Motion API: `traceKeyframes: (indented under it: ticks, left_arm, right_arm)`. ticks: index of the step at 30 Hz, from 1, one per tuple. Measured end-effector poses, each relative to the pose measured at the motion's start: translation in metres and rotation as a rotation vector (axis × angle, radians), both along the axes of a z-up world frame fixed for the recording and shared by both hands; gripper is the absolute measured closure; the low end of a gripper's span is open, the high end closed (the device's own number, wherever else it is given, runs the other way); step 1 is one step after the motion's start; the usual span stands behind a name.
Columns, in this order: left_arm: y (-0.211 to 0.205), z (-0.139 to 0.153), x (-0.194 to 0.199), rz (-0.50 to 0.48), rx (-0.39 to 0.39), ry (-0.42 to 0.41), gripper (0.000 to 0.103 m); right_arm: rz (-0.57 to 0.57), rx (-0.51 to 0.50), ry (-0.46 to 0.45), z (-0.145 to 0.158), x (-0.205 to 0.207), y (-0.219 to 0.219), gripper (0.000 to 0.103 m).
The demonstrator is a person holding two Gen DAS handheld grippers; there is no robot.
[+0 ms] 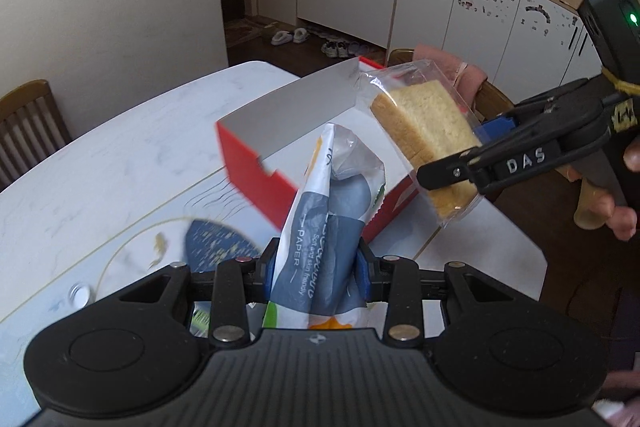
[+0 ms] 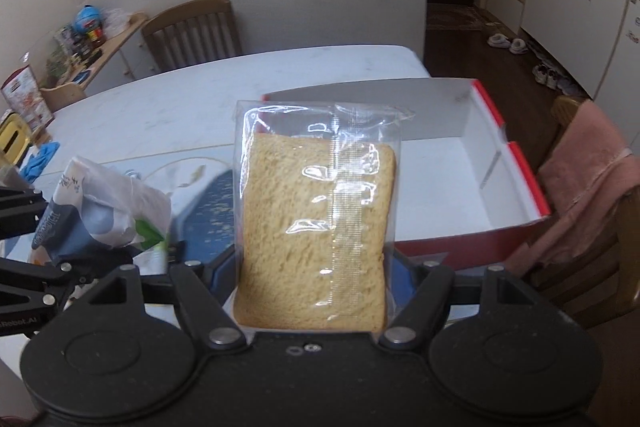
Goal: Organize objects
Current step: 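Carry the tissue pack and bread into the red box with both tools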
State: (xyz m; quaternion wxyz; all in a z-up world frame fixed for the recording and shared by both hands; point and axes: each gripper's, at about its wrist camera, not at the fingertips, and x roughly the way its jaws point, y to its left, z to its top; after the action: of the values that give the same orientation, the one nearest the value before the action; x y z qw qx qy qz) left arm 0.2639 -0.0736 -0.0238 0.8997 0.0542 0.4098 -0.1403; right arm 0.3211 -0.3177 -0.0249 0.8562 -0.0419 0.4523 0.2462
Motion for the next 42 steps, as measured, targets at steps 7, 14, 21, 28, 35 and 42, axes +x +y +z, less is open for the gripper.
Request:
traceKeyframes:
  ticks: [7, 14, 21, 28, 35, 42]
  left_arm:
    - [-0.034, 0.006, 0.045, 0.002, 0.001, 0.019, 0.068]
    - [-0.061, -0.003, 0.097, 0.041, 0.021, 0.060, 0.068]
    - [-0.073, -0.027, 0.146, 0.099, 0.046, 0.131, 0.068]
    - [-0.083, -0.056, 0.185, 0.109, 0.063, 0.190, 0.068]
    - [-0.086, -0.091, 0.212, 0.092, 0.106, 0.260, 0.068]
    - [-0.086, -0.111, 0.227, 0.093, 0.122, 0.302, 0.067]
  right_arm:
    - [-0.019, -0.008, -0.028, -0.001, 0.025, -0.027, 0.030]
    - [-0.039, -0.036, -0.055, -0.009, 0.049, -0.038, 0.030]
    - [-0.021, -0.080, -0.027, -0.027, 0.073, -0.039, 0.030]
    - [-0.023, -0.126, -0.016, -0.043, 0.108, -0.031, 0.032]
    - [-0.021, -0.167, 0.016, -0.068, 0.133, -0.028, 0.033]
    - [0.005, -0.198, 0.067, -0.093, 0.144, -0.032, 0.032]
